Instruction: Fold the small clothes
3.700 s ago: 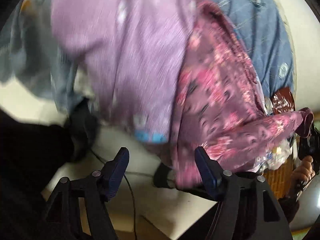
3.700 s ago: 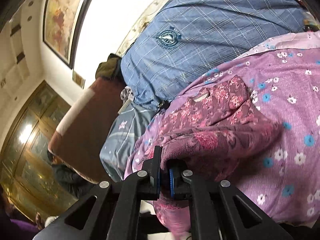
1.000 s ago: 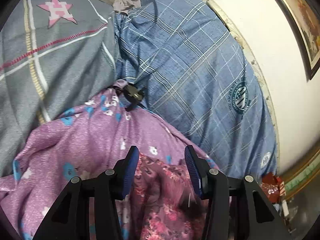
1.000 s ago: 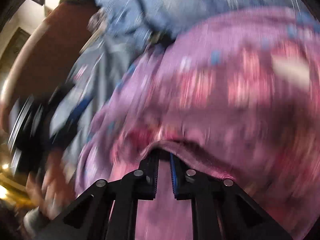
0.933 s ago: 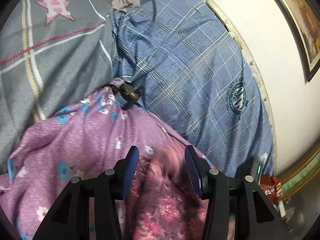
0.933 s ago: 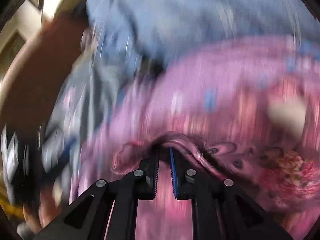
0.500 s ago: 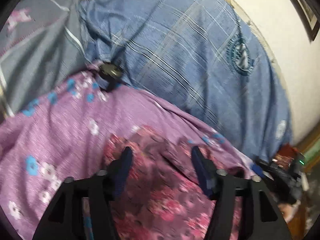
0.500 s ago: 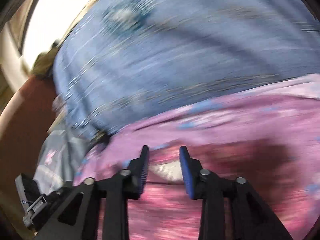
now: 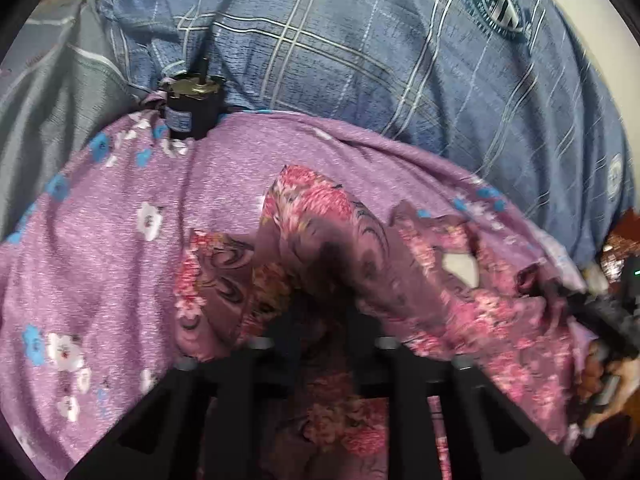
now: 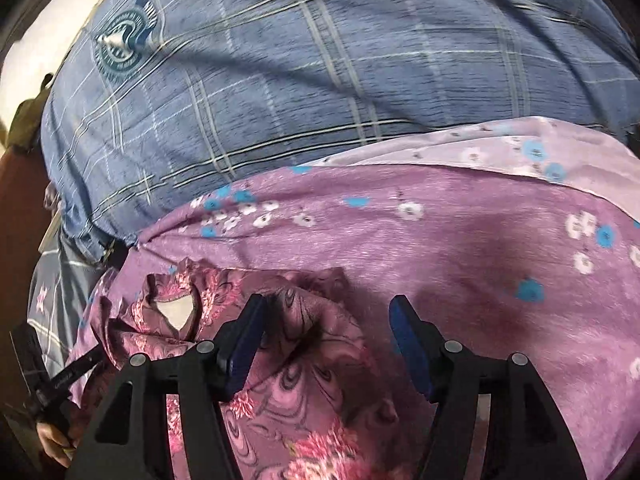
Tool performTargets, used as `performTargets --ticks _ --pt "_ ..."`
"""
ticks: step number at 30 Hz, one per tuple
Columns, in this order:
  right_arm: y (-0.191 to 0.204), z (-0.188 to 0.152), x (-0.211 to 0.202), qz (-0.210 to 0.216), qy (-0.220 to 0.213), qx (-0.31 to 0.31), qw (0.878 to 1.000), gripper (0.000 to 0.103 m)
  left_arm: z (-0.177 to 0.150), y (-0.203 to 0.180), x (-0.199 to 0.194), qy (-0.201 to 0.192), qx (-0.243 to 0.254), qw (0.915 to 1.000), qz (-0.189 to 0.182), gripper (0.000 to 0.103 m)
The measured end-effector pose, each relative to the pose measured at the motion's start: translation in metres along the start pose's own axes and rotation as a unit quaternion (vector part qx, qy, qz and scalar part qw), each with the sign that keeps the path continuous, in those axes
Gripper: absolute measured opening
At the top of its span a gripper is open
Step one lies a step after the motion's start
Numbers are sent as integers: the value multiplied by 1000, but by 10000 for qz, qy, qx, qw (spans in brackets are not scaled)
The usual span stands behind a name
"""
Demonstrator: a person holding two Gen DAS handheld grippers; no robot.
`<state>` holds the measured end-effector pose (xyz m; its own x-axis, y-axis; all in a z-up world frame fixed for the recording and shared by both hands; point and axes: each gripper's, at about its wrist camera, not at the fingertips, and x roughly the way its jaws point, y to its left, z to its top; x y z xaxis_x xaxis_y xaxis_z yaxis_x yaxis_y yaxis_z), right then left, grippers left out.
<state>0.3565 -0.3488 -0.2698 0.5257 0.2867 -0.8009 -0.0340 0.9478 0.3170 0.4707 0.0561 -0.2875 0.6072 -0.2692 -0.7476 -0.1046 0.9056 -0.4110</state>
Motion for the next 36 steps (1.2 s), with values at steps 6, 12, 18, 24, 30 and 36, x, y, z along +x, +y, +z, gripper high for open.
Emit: performTargets --ticks 6,12,18,24,30,36 --pt "34 -16 6 -425 226 -657 9967 9 0 7 -13 -236 -173 9985 -460 0" --pt "38 -13 -65 -52 -1194 -345 9922 9 0 27 -45 -949 -458 9931 -512 0" --pt "31 -13 -54 -756 -1621 298 9834 68 -12 36 -71 -1467 -566 9876 -1 1" --pt "29 -31 -51 -768 -1647 535 9819 68 -21 65 -39 -417 -1034 9908 764 46" --pt "72 -27 -34 -418 -1007 -337 9935 35 -25 54 -68 -1126 -821 9874 745 47" --pt "142 -34 32 99 643 -1455 9872 26 -29 22 -45 -573 -240 9936 943 49"
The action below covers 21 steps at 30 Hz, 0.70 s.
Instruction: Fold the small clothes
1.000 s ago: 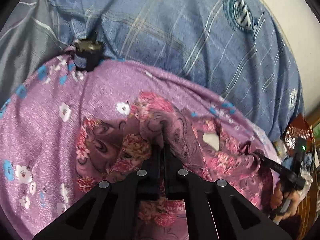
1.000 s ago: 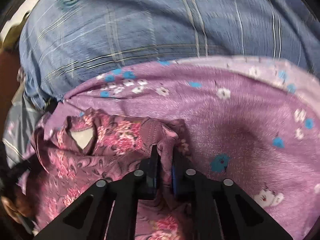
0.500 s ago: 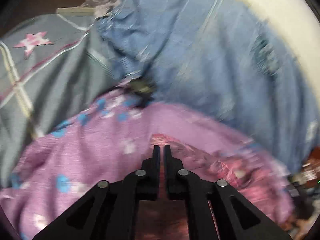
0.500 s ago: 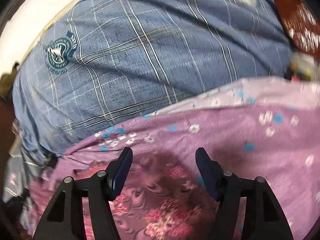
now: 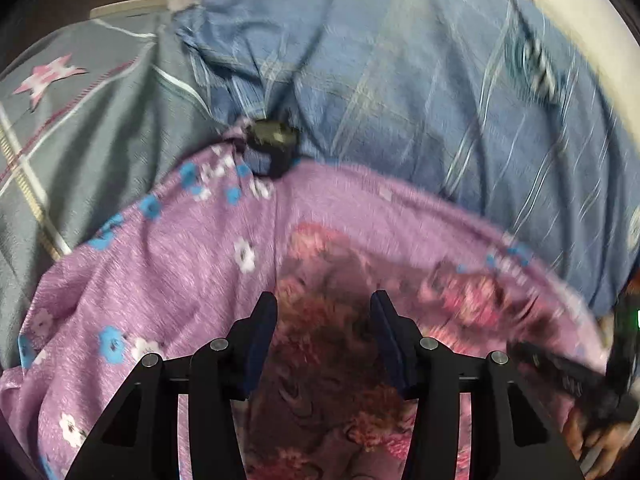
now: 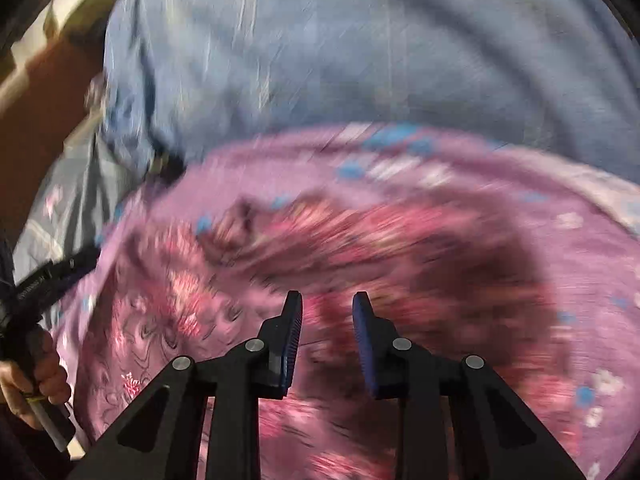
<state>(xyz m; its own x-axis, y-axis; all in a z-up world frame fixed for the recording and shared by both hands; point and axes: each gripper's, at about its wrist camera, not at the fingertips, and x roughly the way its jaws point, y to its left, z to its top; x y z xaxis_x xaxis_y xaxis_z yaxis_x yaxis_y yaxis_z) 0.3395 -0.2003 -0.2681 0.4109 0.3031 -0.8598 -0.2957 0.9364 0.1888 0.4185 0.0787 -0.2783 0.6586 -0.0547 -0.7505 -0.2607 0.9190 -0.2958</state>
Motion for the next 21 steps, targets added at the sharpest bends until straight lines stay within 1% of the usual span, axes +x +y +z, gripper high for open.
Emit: performTargets --ticks 2,3,4,5,6,8,9,10,12,13,15,17,19,21 --pt "5 14 33 -119 335 174 9992 27 -6 -8 16 361 260 9982 393 53" --pt "3 23 42 -190 278 319 9989 24 -10 -8 26 576 350 9957 633 53" --pt "1 33 48 -245 116 441 9987 24 -10 -8 32 681 330 9947 690 54" --pt "-4 46 53 -281 -132 581 9978 24 -9 -6 36 705 242 9951 652 55" --pt "-11 52 56 -318 -290 777 9960 24 -7 -4 35 695 155 9956 611 56" --pt "-29 61 56 -324 -476 1346 9892 24 -5 -2 33 709 100 9959 561 57" --pt "-34 62 52 -363 -546 1485 9867 25 -5 0 33 719 98 9959 545 57" --pt "-37 60 45 -381 -680 1542 9850 27 -5 1 32 730 87 9959 531 57" --pt "-36 49 18 -327 -1067 1341 9847 30 -4 4 29 726 77 9959 532 57" --pt "-34 41 5 -225 -1158 1230 9854 30 -5 5 26 689 99 9960 561 57" --pt "-32 27 -13 -37 -1161 1090 9872 30 1 2 25 609 195 9955 692 57" --pt "-29 9 -32 5 -1069 946 9898 30 -2 1 22 565 341 9941 863 61" --pt "-26 -10 -44 -30 -945 861 9918 30 -6 2 19 538 421 9930 961 63" --pt "-19 -32 -56 158 -922 731 9929 30 -10 1 16 512 496 9924 1003 63"
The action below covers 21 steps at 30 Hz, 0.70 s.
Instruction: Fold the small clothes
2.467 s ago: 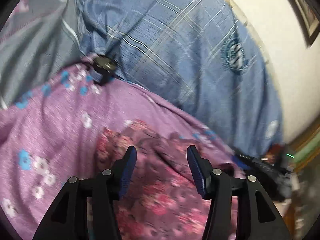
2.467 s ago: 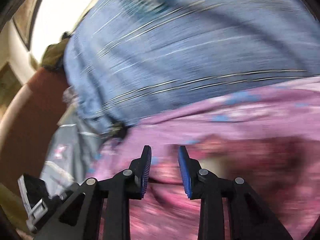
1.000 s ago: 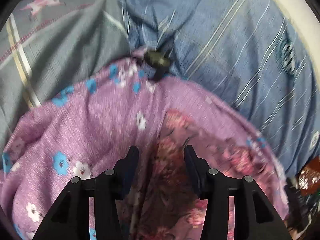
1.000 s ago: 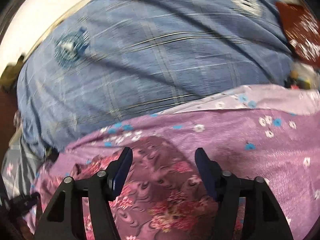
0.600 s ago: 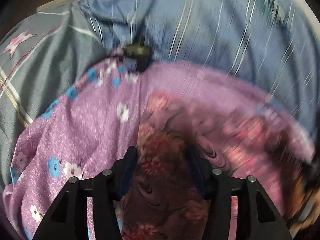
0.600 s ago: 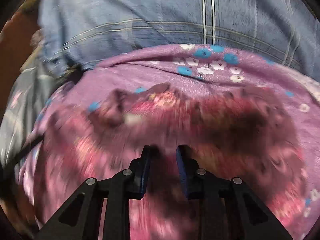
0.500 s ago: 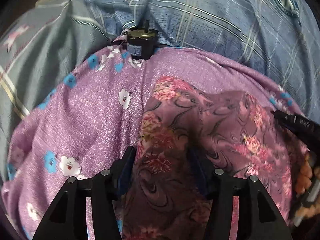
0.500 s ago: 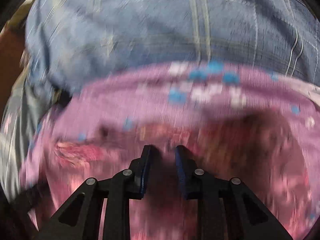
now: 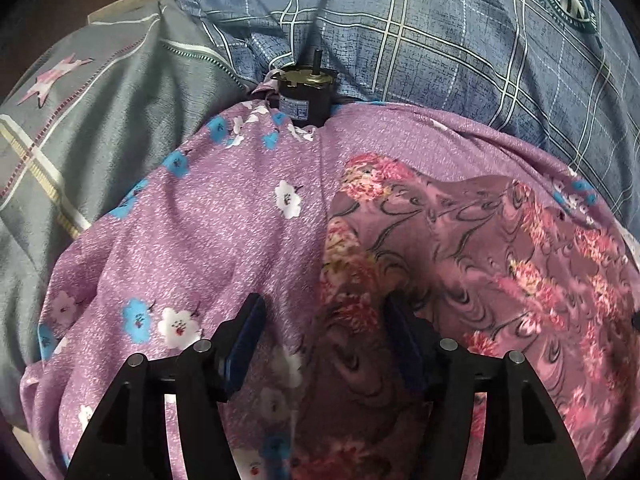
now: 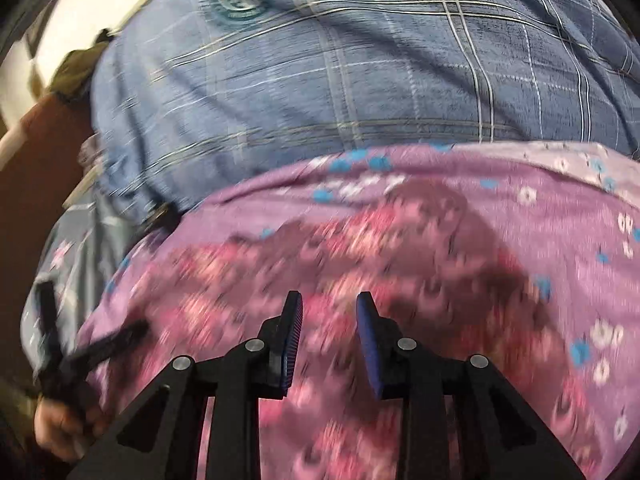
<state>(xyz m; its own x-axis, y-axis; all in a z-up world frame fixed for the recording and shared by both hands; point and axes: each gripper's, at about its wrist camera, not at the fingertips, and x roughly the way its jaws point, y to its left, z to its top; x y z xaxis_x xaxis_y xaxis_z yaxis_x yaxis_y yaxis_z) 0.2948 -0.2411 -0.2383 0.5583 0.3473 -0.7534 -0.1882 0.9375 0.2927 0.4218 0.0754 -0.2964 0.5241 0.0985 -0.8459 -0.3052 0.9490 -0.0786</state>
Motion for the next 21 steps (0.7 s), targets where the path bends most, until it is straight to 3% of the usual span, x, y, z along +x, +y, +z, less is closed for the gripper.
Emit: performTargets --ticks 5,7,9,11,13,17,20,21 --pt "42 -44 4 346 421 -583 9968 30 -12 -5 -7 -215 421 9986 246 63" --pt "58 -67 23 273 830 -840 9926 30 -18 -3 -8 -307 553 9976 292 64" --pt "67 -80 19 38 454 -1150 9923 30 -21 1 -10 -351 561 9975 260 65" --pt "72 -80 13 -79 527 -1195 9914 30 -22 14 -19 -294 276 9991 101 64" --pt "69 -76 4 92 485 -902 9947 30 -26 29 -35 -245 1 9996 -135 62" --pt "70 -82 -12 396 43 -657 9970 32 -50 59 -71 -342 -611 9964 -474 60" --pt "78 -92 11 367 595 -748 9947 34 -85 68 -89 -224 -992 9928 -631 61" --pt "80 -94 12 269 551 -832 9946 34 -99 68 -94 -132 -1096 9911 -740 61"
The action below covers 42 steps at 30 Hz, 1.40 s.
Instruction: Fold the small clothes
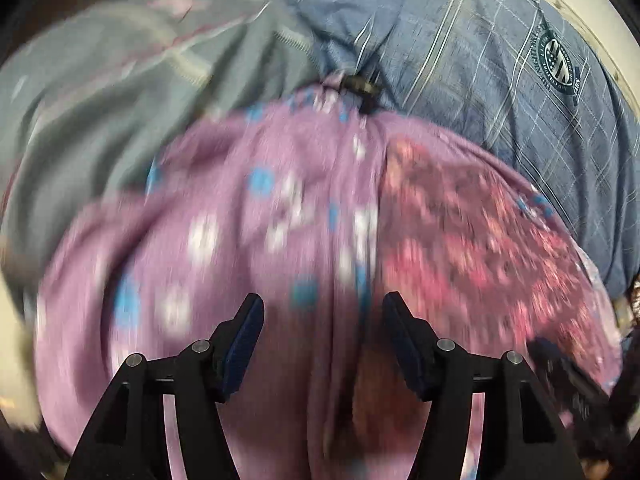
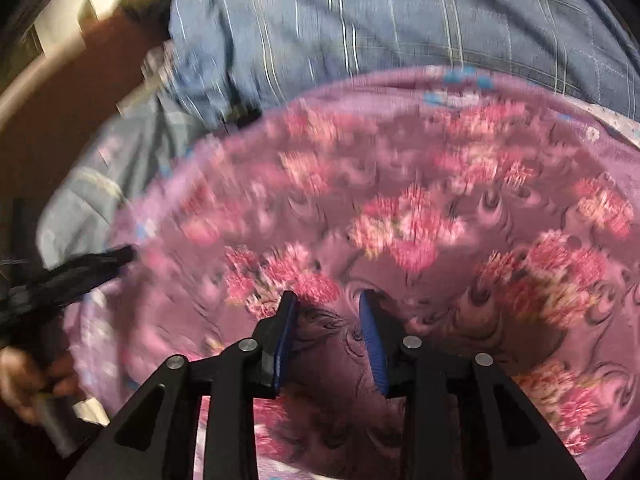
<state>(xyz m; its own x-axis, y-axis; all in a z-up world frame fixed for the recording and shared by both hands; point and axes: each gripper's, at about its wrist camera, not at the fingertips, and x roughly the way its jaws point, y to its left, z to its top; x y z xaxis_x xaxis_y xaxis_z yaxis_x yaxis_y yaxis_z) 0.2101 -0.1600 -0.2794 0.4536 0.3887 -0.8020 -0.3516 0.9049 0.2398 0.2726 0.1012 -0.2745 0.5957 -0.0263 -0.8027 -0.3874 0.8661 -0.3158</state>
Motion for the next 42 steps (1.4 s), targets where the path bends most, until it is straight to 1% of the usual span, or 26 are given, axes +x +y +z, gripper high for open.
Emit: performTargets --ticks 1,2,3,5,6,7,8,10,11,12,13,14,15,18,20,22,26,28,31,32,33,35,37,39,41,42 --pt "2 -2 -3 -51 -84 -60 9999 34 -14 1 -5 105 -115 9997 -189 62" --pt "4 -1 -8 -57 -48 -38 10000 36 -25 1 -10 180 -197 9991 -340 62" --pt "4 0 -13 59 -47 18 10000 35 -35 -1 -13 261 -274 9983 -447 62" --pt "2 -2 -26 398 -209 142 9989 35 -56 -10 -18 391 -412 9961 -673 64" --pt "2 -4 -31 419 -296 175 9985 35 -63 -15 -19 395 -402 9957 -734 67" --pt "1 -6 -34 382 -314 189 9986 35 -66 -17 -19 353 -409 9958 -734 75" --pt "-2 -8 -34 369 -258 214 9988 35 -70 -19 -17 250 -467 9961 -709 77" --pt "-8 -14 -26 356 10 351 9988 34 -71 -18 -12 7 -567 9963 -644 79" --pt "-14 -18 -16 346 275 447 9980 34 -69 -15 -11 -110 -731 9950 -668 79" --pt "-17 -22 -14 396 298 482 9976 33 -68 -12 -11 -177 -920 9930 -715 79" --pt "-19 -23 -17 475 182 490 9975 33 -67 -9 -10 -252 -1204 9891 -810 79" --pt "-21 -22 -17 548 211 517 9969 34 -66 -9 -8 -310 -1383 9860 -884 81" --pt "-22 -22 -18 582 214 526 9967 33 -66 -9 -7 -354 -1452 9844 -933 81" --pt "-26 -21 -17 691 229 534 9959 34 -67 -9 -8 -713 -1583 9783 -1129 80" --pt "-29 -20 -17 750 239 567 9953 34 -66 -10 -12 -879 -1437 9795 -1102 74" --pt "-31 -20 -18 788 248 580 9949 34 -71 -7 -23 -1004 -1426 9783 -1122 72" --pt "-30 -20 -16 836 283 539 9946 34 -91 -2 -49 -1054 -1467 9755 -1256 72" --pt "-30 -20 -16 844 303 542 9945 34 -100 -4 -56 -1000 -1482 9752 -1306 72" --pt "-31 -19 -17 863 322 564 9942 34 -108 -9 -50 -586 -1549 9740 -1543 72" --pt "-31 -19 -17 872 319 574 9940 34 -112 -13 -44 -424 -1558 9741 -1585 72" --pt "-31 -19 -17 876 311 572 9940 34 -111 -15 -40 -359 -1558 9742 -1595 72" --pt "-31 -20 -17 873 293 549 9942 34 -110 -19 -33 -454 -1497 9745 -1608 72" --pt "-30 -21 -18 864 282 520 9945 34 -103 -17 -23 -489 -1514 9764 -1458 72" --pt "-29 -22 -18 863 283 511 9946 34 -97 -11 -17 -594 -1757 9710 -1507 72" --pt "-30 -21 -17 883 297 516 9943 34 -88 -8 -14 -671 -1855 9687 -1506 72" --pt "-30 -21 -17 895 301 519 9942 34 -83 -6 -13 -711 -1951 9656 -1565 72"
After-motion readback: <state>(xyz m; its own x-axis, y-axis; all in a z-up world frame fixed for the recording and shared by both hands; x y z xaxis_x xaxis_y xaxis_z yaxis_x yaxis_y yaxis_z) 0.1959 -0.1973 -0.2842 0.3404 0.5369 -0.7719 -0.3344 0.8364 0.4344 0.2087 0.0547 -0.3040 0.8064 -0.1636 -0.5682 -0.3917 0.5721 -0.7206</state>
